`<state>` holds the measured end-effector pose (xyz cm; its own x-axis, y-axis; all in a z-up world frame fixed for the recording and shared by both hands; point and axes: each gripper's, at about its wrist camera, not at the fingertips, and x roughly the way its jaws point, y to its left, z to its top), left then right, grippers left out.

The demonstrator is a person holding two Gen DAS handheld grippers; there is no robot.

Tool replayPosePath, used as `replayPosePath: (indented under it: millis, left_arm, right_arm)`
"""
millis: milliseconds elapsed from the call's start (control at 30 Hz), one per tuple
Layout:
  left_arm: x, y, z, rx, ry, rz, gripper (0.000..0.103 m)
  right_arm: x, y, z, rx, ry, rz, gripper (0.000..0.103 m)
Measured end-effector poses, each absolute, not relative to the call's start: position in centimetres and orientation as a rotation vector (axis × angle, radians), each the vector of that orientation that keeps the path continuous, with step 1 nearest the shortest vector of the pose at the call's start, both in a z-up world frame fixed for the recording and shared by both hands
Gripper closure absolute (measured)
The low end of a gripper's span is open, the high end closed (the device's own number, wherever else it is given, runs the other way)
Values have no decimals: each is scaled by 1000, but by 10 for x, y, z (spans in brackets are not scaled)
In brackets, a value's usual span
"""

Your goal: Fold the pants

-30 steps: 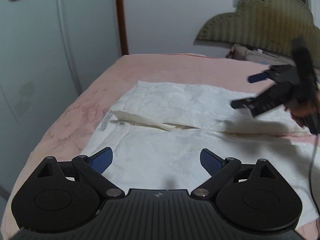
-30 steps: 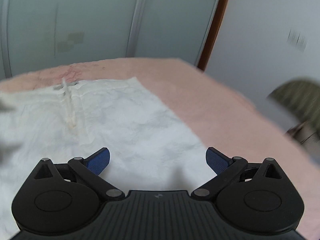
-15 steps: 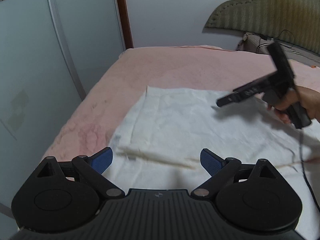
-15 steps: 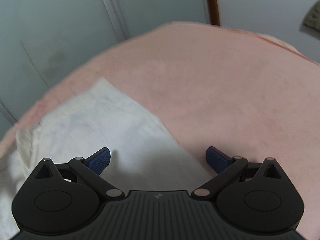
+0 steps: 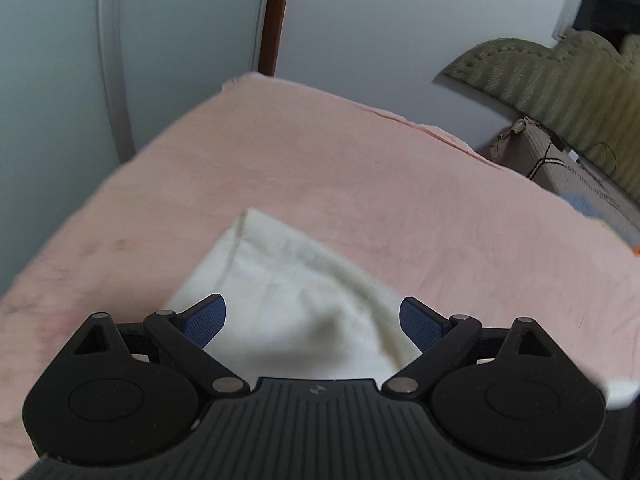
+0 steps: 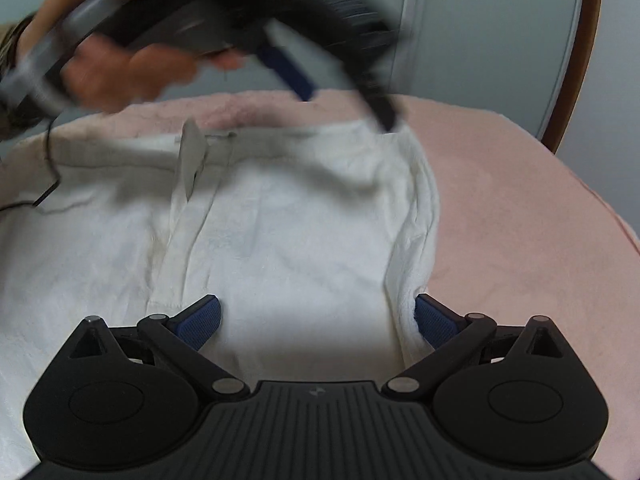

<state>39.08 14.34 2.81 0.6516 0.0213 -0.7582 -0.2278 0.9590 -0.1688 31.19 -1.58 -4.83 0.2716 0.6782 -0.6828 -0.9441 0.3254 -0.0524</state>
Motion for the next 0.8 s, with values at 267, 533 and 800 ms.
replayPosePath:
  millis: [267, 533, 800]
  left_arm:
    - [432, 161, 5, -396, 968, 226, 27]
    - [397, 179, 1, -551, 930, 177, 99]
    - [273, 177, 38, -477, 757, 48, 100]
  right_arm:
    - [305, -29, -56, -471, 622, 1179, 0]
    - [297, -36, -40, -413, 564, 1090, 1]
    - [234, -92, -20, -530, 380, 687, 1]
